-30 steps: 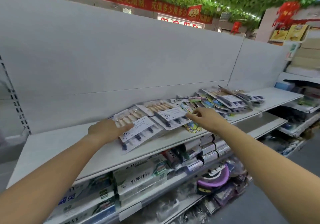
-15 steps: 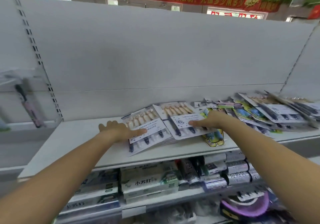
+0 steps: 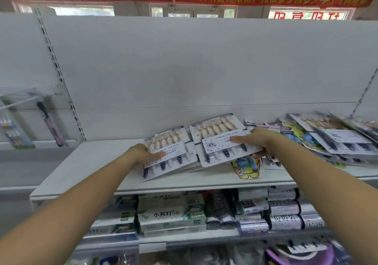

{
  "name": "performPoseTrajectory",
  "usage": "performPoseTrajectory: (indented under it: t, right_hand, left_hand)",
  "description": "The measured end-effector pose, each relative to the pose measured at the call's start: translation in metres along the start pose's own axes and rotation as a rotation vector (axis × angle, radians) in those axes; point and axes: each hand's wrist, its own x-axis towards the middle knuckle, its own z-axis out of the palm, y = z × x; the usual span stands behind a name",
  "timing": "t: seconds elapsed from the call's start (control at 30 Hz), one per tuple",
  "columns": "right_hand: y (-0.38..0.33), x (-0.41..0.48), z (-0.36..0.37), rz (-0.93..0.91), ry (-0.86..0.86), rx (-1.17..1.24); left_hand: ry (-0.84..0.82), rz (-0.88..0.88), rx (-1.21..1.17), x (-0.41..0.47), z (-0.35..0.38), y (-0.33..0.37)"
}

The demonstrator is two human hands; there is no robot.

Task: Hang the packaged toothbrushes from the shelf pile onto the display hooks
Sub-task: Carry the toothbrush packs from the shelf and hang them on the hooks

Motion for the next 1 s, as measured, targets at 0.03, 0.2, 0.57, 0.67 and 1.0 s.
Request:
performPoseTrajectory:
  t: [0.03, 0.2, 0.57, 0.67, 1.0]
  right_hand:
    - [0.0, 0.0, -0.003, 0.0, 0.007, 0.007]
    - [-0.007, -0.006, -0.004, -0.053, 0.05, 0.009]
    - [-0.026, -0.007, 0.024, -0.093, 0.032, -0.023]
    - [-0.022, -0.005, 0.025, -0.075, 0.027, -0.023]
    - [-0.013, 0.007, 0.033, -0.025, 0.001, 0.125]
  left_hand:
    - [-0.002, -0.01, -0.021, 0.001, -0.001, -0.003]
    - [0.006, -0.047, -0.029, 0.0, -0.003, -0.013]
    - [-0.055, -0.09, -0.055, 0.013, 0.002, -0.023]
    - [-0.079, -0.052, -0.337, 0.005, -0.001, -0.024]
    - [0.011, -0.068, -1.088, 0.003, -0.011, -0.023]
